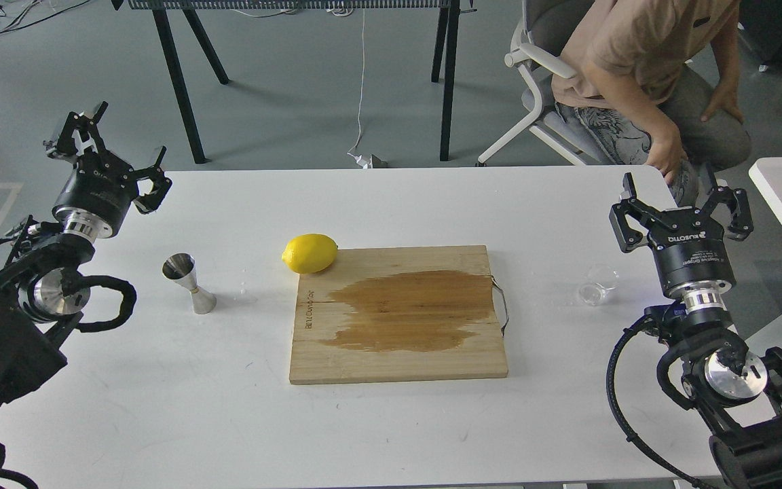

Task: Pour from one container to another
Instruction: 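Move the left hand from rest toward the metal jigger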

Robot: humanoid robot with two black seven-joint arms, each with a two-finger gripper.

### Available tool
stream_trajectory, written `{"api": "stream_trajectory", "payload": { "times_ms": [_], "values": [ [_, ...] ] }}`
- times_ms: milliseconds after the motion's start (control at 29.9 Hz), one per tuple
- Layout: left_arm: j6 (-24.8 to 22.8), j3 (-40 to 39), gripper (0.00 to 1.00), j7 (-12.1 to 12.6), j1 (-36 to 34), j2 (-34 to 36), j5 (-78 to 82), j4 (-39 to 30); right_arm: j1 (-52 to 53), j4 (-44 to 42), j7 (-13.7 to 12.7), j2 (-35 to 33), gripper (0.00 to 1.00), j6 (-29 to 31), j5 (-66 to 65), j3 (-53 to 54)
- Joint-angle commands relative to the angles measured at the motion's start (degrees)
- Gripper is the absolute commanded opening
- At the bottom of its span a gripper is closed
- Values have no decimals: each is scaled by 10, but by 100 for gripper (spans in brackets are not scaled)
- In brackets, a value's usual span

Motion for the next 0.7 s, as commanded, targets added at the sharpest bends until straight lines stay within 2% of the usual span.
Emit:
{"api": "stream_trajectory", "payload": {
  "times_ms": [0, 535, 669],
  "values": [
    [0, 0, 100, 0, 1, 4, 0, -1, 0, 0, 0, 4, 99, 0, 0, 0],
    [0, -26, 100, 0, 1, 15, 0, 1, -1, 6, 0, 13, 99, 0, 2, 2],
    [0, -19, 100, 0, 1, 35, 11, 2, 0, 20, 0, 20, 99, 0, 2, 2]
  ]
}}
